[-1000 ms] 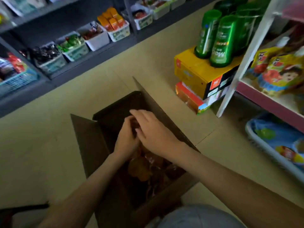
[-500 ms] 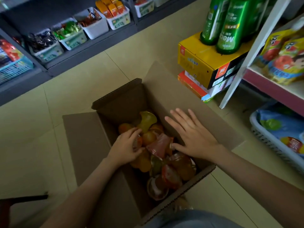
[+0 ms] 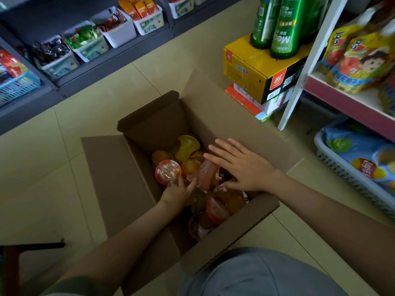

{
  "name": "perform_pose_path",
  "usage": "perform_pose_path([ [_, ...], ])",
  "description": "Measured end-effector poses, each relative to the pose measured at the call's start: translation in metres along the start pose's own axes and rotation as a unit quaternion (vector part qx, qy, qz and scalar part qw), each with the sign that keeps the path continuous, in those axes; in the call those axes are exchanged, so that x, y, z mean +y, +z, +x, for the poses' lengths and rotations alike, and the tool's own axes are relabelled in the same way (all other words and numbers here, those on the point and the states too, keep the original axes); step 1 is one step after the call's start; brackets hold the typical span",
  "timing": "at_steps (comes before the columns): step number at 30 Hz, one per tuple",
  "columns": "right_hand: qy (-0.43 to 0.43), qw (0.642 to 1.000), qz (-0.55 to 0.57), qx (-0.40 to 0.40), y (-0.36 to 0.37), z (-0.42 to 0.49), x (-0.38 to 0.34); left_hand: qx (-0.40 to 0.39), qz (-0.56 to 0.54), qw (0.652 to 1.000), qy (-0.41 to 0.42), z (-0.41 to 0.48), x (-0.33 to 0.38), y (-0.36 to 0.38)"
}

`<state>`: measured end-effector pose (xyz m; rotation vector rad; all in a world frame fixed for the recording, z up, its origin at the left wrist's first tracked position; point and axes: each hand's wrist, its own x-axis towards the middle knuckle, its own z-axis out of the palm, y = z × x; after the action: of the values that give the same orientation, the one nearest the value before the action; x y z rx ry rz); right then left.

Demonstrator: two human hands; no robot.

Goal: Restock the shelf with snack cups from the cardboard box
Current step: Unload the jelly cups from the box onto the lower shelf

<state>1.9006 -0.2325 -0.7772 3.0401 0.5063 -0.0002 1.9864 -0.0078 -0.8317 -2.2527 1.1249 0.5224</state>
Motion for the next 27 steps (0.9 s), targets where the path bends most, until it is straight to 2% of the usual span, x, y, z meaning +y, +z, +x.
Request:
perform_pose_path([
  [4, 0.0, 0.999, 0.033, 0.004, 0.0, 0.001, 0.002, 0.057, -0.024, 0.998, 0.014, 0.004, -0.002, -0.006],
  [8, 0.017, 0.99, 0.141, 0.006, -0.007, 0.003, 0.002, 0.05, -0.117, 0.991, -0.045, 0.003, -0.005, -0.022],
  [11, 0.098, 0.947, 0.305, -0.02, -0.024, 0.008, 0.001, 0.06, -0.269, 0.954, -0.117, -0.002, -0.022, -0.04],
  [15, 0.202, 0.873, 0.444, -0.029, -0.046, 0.023, 0.0, 0.132, -0.403, 0.889, -0.173, -0.017, -0.044, -0.092],
  [17, 0.252, 0.804, 0.539, -0.017, -0.053, 0.031, -0.003, 0.173, -0.472, 0.845, -0.18, -0.026, -0.051, -0.126],
  [20, 0.321, 0.676, 0.663, 0.002, -0.067, 0.042, 0.0, 0.252, -0.556, 0.778, -0.15, -0.038, -0.063, -0.17],
  [23, 0.298, 0.581, 0.756, -0.045, -0.093, 0.046, 0.007, 0.334, -0.597, 0.715, -0.147, -0.048, -0.068, -0.207],
  [24, 0.277, 0.533, 0.799, -0.032, -0.104, 0.047, 0.008, 0.342, -0.636, 0.68, -0.126, -0.049, -0.067, -0.218],
  [26, 0.242, 0.428, 0.869, 0.054, -0.125, 0.048, 0.012, 0.323, -0.717, 0.616, -0.054, -0.055, -0.064, -0.24],
  [27, 0.229, 0.387, 0.887, 0.104, -0.135, 0.047, 0.015, 0.311, -0.732, 0.605, -0.016, -0.057, -0.063, -0.251],
])
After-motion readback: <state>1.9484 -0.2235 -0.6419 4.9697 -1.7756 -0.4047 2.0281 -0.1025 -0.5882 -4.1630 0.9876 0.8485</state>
